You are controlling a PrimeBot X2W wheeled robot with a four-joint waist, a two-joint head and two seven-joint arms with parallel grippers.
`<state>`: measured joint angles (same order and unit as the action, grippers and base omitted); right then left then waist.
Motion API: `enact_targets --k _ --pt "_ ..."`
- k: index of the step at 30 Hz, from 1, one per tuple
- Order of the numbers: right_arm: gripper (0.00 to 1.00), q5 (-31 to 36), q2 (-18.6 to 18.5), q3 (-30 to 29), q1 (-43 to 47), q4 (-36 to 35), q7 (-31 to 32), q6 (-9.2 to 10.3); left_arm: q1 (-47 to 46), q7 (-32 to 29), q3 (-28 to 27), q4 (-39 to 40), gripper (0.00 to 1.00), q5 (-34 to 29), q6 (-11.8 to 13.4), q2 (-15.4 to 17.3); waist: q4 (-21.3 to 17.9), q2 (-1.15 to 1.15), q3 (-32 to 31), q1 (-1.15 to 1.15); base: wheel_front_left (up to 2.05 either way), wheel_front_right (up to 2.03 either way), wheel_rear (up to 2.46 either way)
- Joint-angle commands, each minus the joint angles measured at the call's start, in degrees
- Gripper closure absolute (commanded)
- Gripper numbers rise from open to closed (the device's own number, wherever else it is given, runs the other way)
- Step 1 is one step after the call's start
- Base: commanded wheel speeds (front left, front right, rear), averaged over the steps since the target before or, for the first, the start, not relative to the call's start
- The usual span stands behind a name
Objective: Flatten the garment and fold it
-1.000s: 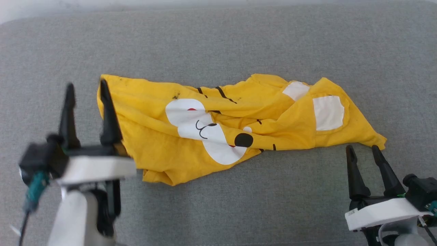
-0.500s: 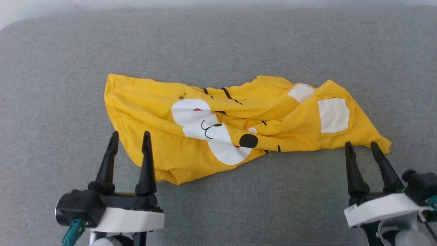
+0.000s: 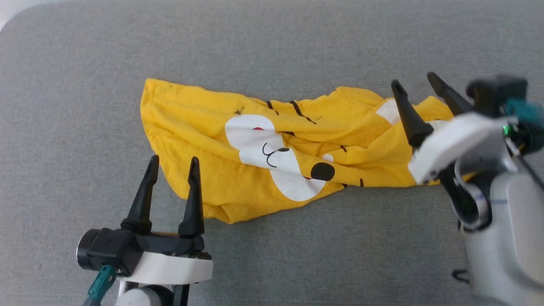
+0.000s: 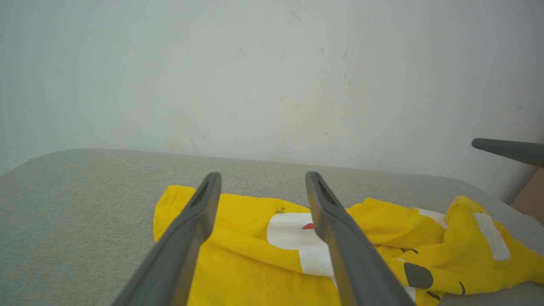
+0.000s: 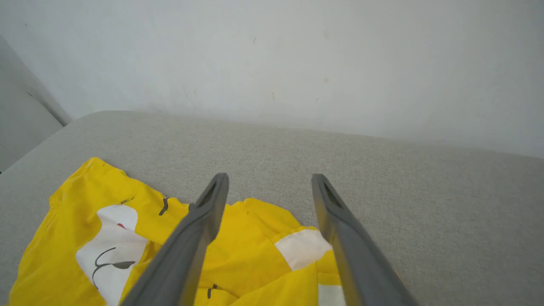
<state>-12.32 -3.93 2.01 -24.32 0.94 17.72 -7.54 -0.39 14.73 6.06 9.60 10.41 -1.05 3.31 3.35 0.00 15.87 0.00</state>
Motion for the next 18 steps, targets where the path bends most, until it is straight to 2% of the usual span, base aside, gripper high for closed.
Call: enact_targets --k 1,5,9,15,18 --pt "0.00 0.04 -0.23 0.11 -1.10 0.72 1.22 0.05 -0.75 0.27 0.17 -0.14 0.00 -0.32 -0.45 -0.27 0.59 0.00 0.76 0.00 0.00 0.00 0.00" --pt "0.00 0.09 -2.94 2.54 -6.82 5.06 9.23 0.05 -1.61 0.27 1.01 -0.40 0.00 -0.33 -0.76 -0.34 1.73 0.00 2.12 0.00 0.00 0.00 0.00" --pt "0.00 -0.12 -5.25 5.08 -10.73 9.17 14.67 0.05 -2.73 0.27 1.72 -1.09 0.00 -0.06 -1.13 -0.39 3.32 0.00 3.29 0.00 0.00 0.00 0.00" --pt "0.00 0.58 -6.81 6.80 -13.24 16.67 20.77 0.05 -3.62 0.27 3.47 -1.55 0.00 0.48 -0.68 -0.42 6.02 0.00 4.48 0.00 0.00 0.00 0.00" --pt "0.00 2.22 -7.59 8.42 -13.84 19.51 21.57 0.05 -3.99 0.27 4.03 -1.78 0.00 0.90 -0.47 -0.42 7.31 0.00 4.82 0.00 0.00 0.00 0.00"
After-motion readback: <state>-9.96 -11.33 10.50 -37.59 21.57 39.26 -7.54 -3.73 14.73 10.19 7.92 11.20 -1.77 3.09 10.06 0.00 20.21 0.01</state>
